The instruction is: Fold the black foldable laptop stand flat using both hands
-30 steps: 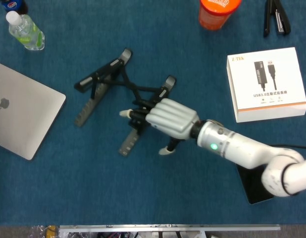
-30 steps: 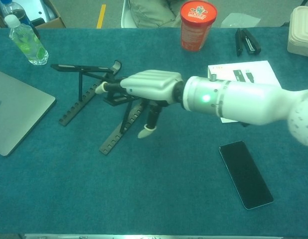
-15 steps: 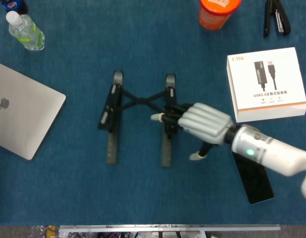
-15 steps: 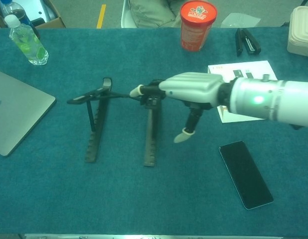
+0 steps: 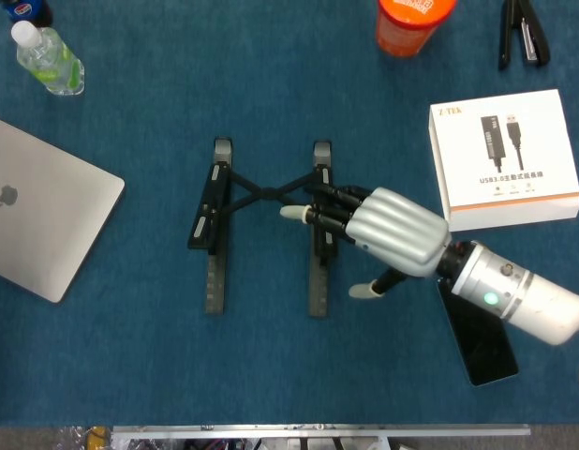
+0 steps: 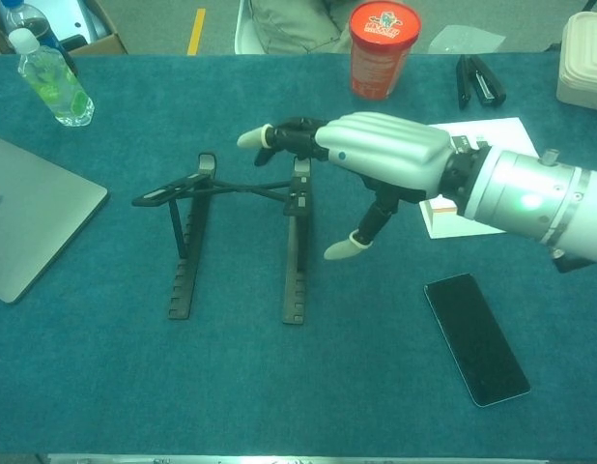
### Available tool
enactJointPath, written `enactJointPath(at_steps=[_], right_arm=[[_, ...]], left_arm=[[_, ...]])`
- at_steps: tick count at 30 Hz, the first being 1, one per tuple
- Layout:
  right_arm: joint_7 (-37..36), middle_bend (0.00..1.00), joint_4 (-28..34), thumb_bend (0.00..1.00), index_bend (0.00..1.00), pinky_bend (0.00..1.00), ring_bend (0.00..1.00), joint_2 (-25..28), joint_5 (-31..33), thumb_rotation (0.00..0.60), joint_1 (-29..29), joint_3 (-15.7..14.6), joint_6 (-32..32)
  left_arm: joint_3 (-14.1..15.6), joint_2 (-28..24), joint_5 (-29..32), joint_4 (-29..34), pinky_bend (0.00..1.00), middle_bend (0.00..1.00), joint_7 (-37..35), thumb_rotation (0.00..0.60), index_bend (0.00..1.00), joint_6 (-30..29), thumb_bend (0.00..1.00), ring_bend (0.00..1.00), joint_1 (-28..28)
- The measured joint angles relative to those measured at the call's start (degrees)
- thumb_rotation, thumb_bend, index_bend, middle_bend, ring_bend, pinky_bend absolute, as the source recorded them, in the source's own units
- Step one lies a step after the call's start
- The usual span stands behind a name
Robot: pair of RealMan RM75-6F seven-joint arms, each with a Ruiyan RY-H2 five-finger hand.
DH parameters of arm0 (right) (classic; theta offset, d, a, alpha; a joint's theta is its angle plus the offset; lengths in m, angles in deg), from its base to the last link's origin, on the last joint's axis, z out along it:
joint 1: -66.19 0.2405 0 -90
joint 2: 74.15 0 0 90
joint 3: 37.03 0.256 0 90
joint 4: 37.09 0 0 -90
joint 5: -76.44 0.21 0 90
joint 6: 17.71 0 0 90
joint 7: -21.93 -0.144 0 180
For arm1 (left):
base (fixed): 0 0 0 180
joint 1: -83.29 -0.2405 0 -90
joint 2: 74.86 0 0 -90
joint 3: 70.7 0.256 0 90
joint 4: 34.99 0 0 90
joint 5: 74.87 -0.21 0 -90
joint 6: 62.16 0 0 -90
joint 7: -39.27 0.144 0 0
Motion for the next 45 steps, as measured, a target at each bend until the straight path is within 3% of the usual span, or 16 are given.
enactJointPath(at_steps=[14, 18, 21, 39, 45], right_arm=[[16.0, 0.14, -8.3, 0.01, 0.0, 0.21, 0.04, -9.3, 2.8, 0.6, -2.3, 2.1, -2.7], [19.7, 0.14, -10.9, 0.15, 0.0, 0.21, 0.04, -12.7, 4.0, 0.6, -2.2, 3.4, -3.1], [22.1, 0.14, -11.9, 0.17, 0.0, 0.21, 0.04, -14.5, 5.0, 0.6, -2.2, 4.7, -4.2], [28.4, 0.14, -12.3, 0.17, 0.0, 0.21, 0.04, -16.0, 14.6, 0.6, 0.6, 13.5, -4.6], [30.7, 0.14, -13.5, 0.17, 0.0, 0.21, 0.04, -16.3, 18.4, 0.6, 1.8, 15.2, -4.4]], left_arm=[[-0.1, 0.7, 0.6, -2.6, 0.03, 0.05, -2.8, 0.6, 0.1, 1.0, 0.24, 0.0, 0.4], [-0.1, 0.8, 0.4, -3.3, 0.03, 0.06, -4.1, 0.6, 0.1, 2.1, 0.24, 0.0, 1.1], [0.1, 0.7, 0.0, -3.8, 0.03, 0.06, -4.6, 0.6, 0.1, 3.0, 0.24, 0.0, 1.7], [1.0, -0.3, -1.8, -6.1, 0.03, 0.1, -10.5, 0.6, 0.12, 8.1, 0.24, 0.01, 5.3], [2.4, -0.3, -5.8, -8.1, 0.04, 0.12, -15.6, 0.6, 0.15, 7.8, 0.24, 0.02, 5.9]])
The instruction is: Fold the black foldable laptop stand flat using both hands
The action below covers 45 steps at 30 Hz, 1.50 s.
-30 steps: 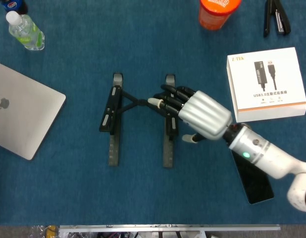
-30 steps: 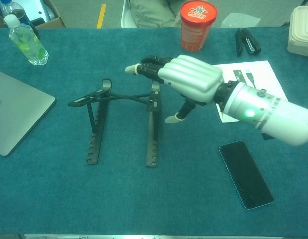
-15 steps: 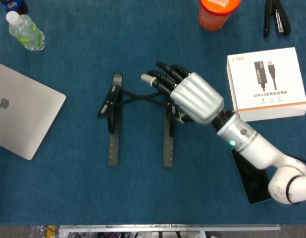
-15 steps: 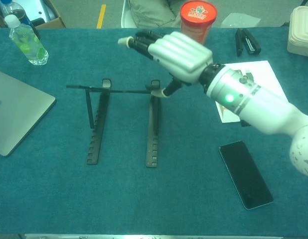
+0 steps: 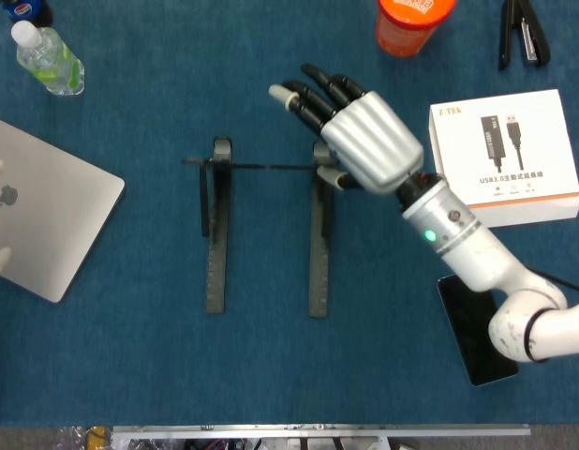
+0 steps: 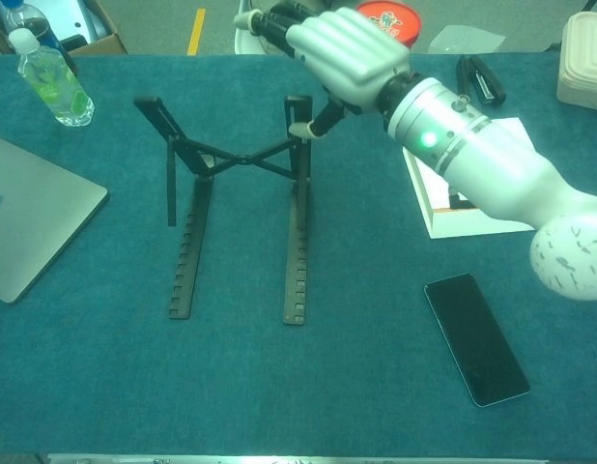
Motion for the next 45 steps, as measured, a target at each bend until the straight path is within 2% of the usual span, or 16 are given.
enactJointPath(at_steps=[10, 16, 21, 34, 39, 45], right_arm=[[3.3, 0.14, -1.9, 0.17, 0.0, 0.21, 0.04, 0.2, 4.9, 0.6, 1.0, 1.2, -0.9], [4.7, 0.14, -3.2, 0.17, 0.0, 0.21, 0.04, 0.5, 8.2, 0.6, 1.3, 1.5, -1.2], [5.5, 0.14, -3.9, 0.17, 0.0, 0.21, 0.04, 0.6, 9.7, 0.6, 1.6, 1.6, -1.7], [4.8, 0.14, -4.7, 0.17, 0.0, 0.21, 0.04, -0.1, 10.6, 0.6, 2.9, 0.9, -1.5], [4.1, 0.14, -4.4, 0.17, 0.0, 0.21, 0.04, -0.2, 10.4, 0.6, 3.2, 0.7, -1.5], [3.4, 0.14, -3.3, 0.17, 0.0, 0.21, 0.04, 0.6, 10.4, 0.6, 3.3, 0.7, -1.7]], left_arm=[[4.5, -2.2, -9.8, 0.9, 0.04, 0.12, -4.5, 0.6, 0.15, 0.3, 0.24, 0.02, 2.4], [5.8, -1.2, -13.9, 1.4, 0.04, 0.12, -8.1, 0.6, 0.16, 0.8, 0.24, 0.02, 5.1], [6.6, 0.1, -16.3, 1.2, 0.04, 0.13, -11.7, 0.6, 0.17, 4.0, 0.24, 0.02, 9.0], [8.4, 2.1, -17.9, 2.3, 0.04, 0.13, -27.4, 0.6, 0.17, 15.8, 0.24, 0.02, 22.1], [9.0, 3.7, -17.3, 2.1, 0.04, 0.14, -32.4, 0.6, 0.17, 17.8, 0.24, 0.02, 25.5], [9.7, 5.5, -16.1, 1.1, 0.04, 0.14, -34.4, 0.6, 0.17, 18.3, 0.24, 0.02, 27.7]])
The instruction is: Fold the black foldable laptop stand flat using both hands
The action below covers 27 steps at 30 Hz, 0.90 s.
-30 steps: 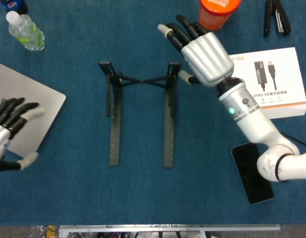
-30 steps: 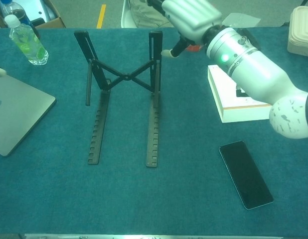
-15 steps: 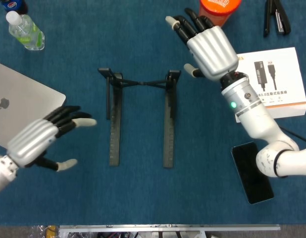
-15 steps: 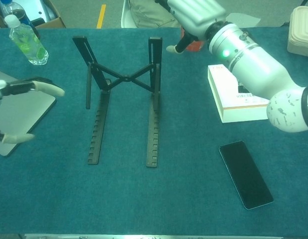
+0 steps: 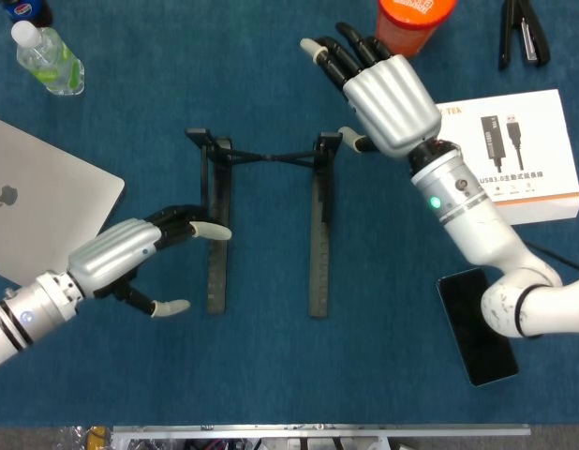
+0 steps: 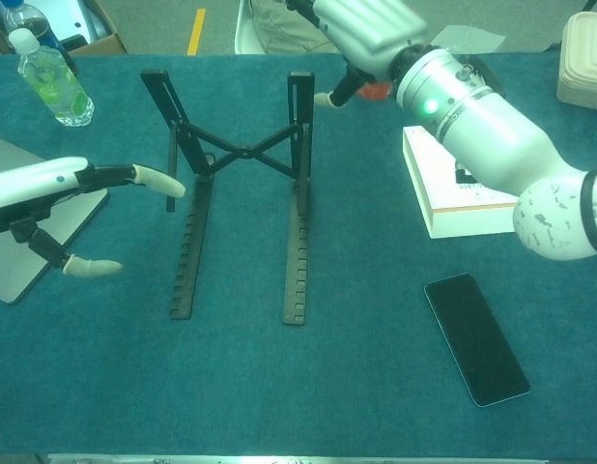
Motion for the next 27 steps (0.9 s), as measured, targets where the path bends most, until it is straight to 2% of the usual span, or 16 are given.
enactJointPath(at_steps=[14, 20, 27], right_arm=[[-3.3, 0.14, 6.8, 0.17, 0.0, 0.21, 0.04, 6.6, 0.3, 0.6, -2.4, -0.3, -0.9], [-5.5, 0.14, 10.2, 0.09, 0.0, 0.21, 0.04, 9.2, -0.9, 0.6, -3.7, -1.1, -1.1], [-7.2, 0.14, 11.6, 0.08, 0.0, 0.21, 0.04, 9.6, -2.0, 0.6, -3.9, -1.7, -0.9]], left_arm=[[0.6, 2.9, 2.8, -1.5, 0.04, 0.14, -0.4, 0.6, 0.17, 1.6, 0.24, 0.02, 2.7], [0.4, 4.7, 4.8, -3.2, 0.04, 0.14, -0.8, 0.6, 0.17, 3.0, 0.24, 0.02, 3.8], [0.2, 6.1, 6.7, -4.8, 0.04, 0.15, -1.2, 0.6, 0.17, 4.0, 0.24, 0.03, 4.8]])
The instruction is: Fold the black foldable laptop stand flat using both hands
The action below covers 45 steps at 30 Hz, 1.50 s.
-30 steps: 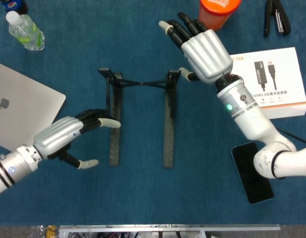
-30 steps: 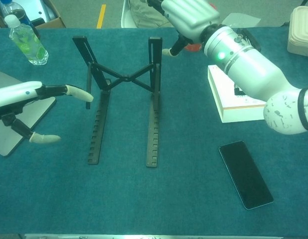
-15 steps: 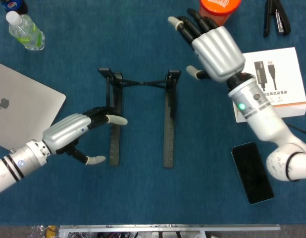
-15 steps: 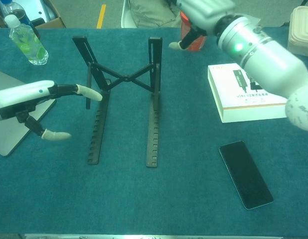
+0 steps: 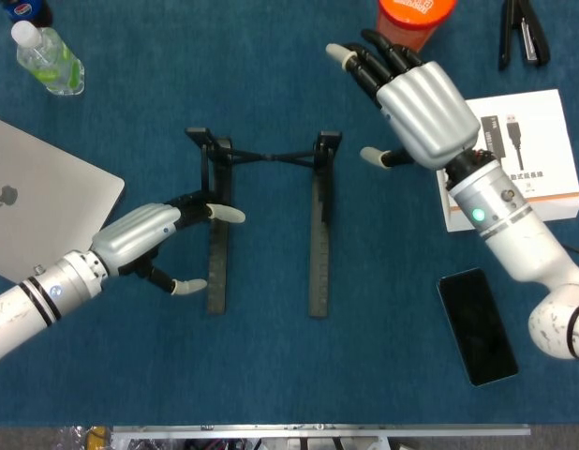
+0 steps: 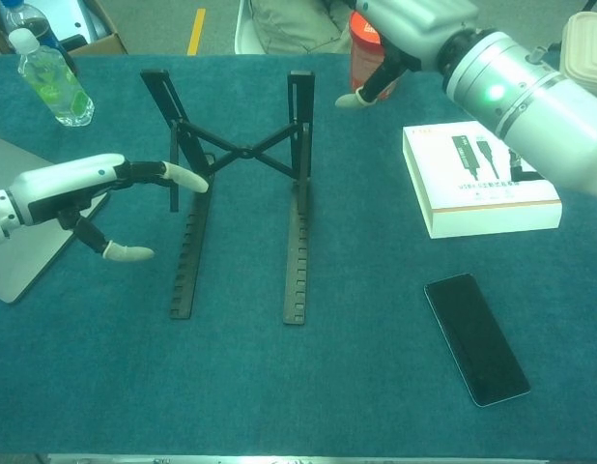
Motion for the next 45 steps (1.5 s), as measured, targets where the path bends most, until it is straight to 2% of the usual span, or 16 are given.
enactJointPath(at_steps=[7, 15, 22, 45], right_arm=[[0.1, 0.14, -1.1, 0.08, 0.0, 0.21, 0.04, -1.3, 0.4, 0.6, 0.7, 0.0, 0.4], [1.1, 0.14, -6.9, 0.08, 0.0, 0.21, 0.04, -6.8, 1.9, 0.6, 3.4, 0.8, 1.2], [0.0, 0.14, -9.3, 0.08, 0.0, 0.21, 0.04, -9.5, 1.2, 0.6, 4.8, 1.8, 0.9], [-0.4, 0.14, -10.1, 0.08, 0.0, 0.21, 0.04, -9.3, 1.0, 0.6, 4.6, 1.6, 0.2]], left_arm=[[0.1, 0.5, 0.8, -0.6, 0.04, 0.15, -0.2, 0.6, 0.17, 0.3, 0.24, 0.03, 0.5], [-0.1, 1.1, 1.9, -1.4, 0.04, 0.15, -0.4, 0.6, 0.17, 1.0, 0.24, 0.03, 1.5], [-0.4, 1.7, 2.8, -1.7, 0.04, 0.15, -0.2, 0.6, 0.17, 1.7, 0.24, 0.03, 2.2], [-2.0, 5.9, 5.2, -6.4, 0.04, 0.15, -1.4, 0.6, 0.17, 5.7, 0.24, 0.03, 5.9]])
